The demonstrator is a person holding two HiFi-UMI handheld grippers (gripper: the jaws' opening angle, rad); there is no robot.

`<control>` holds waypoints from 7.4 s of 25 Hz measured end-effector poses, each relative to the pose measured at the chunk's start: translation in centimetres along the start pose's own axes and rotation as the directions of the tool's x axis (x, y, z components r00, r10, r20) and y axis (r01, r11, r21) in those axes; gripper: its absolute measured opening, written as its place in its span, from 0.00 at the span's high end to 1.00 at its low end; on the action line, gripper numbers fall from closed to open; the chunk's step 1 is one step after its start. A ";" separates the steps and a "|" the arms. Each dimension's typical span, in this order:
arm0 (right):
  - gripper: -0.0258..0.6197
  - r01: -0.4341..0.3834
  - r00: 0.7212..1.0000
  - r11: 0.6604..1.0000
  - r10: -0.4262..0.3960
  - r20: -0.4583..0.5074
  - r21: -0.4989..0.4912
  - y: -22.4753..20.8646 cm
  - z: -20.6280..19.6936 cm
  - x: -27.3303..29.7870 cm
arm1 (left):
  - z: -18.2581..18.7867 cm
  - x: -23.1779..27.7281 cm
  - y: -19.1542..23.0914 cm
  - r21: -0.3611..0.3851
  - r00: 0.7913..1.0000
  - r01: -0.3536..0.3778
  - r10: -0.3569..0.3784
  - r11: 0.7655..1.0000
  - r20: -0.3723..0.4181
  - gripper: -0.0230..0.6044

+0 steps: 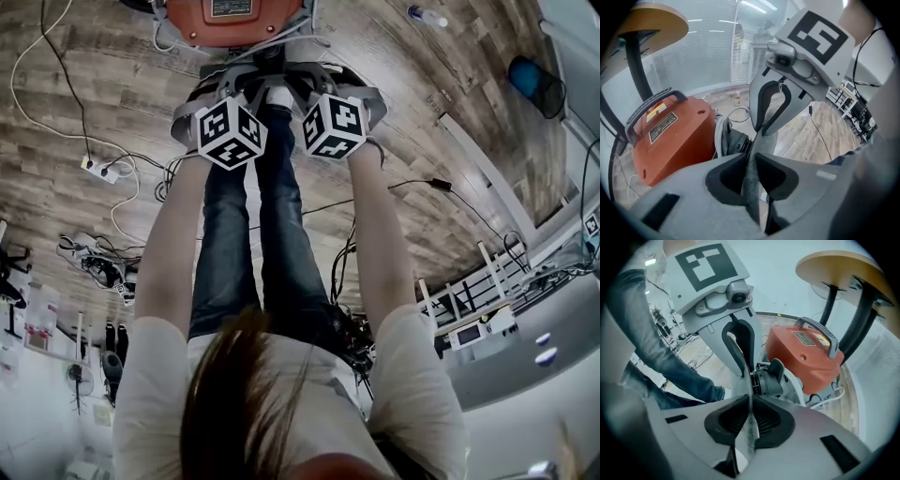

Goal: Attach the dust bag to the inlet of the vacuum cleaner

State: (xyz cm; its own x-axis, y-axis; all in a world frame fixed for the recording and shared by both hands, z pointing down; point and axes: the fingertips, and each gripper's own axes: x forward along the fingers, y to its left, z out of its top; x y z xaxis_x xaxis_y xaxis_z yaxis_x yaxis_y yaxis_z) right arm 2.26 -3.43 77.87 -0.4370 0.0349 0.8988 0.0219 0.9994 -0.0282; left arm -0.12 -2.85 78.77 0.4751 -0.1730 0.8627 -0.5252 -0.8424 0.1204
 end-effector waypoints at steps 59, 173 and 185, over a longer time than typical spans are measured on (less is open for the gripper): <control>0.70 0.091 0.996 0.952 -0.079 -0.050 0.292 -0.6 -0.5 -0.9 | -0.1 -0.7 0.6 -0.196 0.999 0.030 -0.032 0.980 -0.005 0.69; 0.96 0.383 0.413 0.543 -0.824 0.387 0.748 2.0 22.9 -58.6 | 30.4 -57.3 -3.3 -0.372 0.468 -0.378 0.522 0.848 0.713 0.94; 0.96 0.405 0.382 0.507 -0.850 0.362 0.761 3.6 22.3 -59.4 | 27.5 -58.9 -4.8 -0.400 0.431 -0.379 0.541 0.835 0.722 0.94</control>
State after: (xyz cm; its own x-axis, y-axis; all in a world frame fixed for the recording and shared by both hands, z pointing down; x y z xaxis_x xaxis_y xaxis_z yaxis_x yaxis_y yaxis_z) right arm 8.25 -1.75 14.60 -0.5114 -0.8336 0.2088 -0.8503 0.5259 0.0173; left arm -6.21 -2.67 13.84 0.4301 -0.8990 0.0825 -0.9006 -0.4337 -0.0303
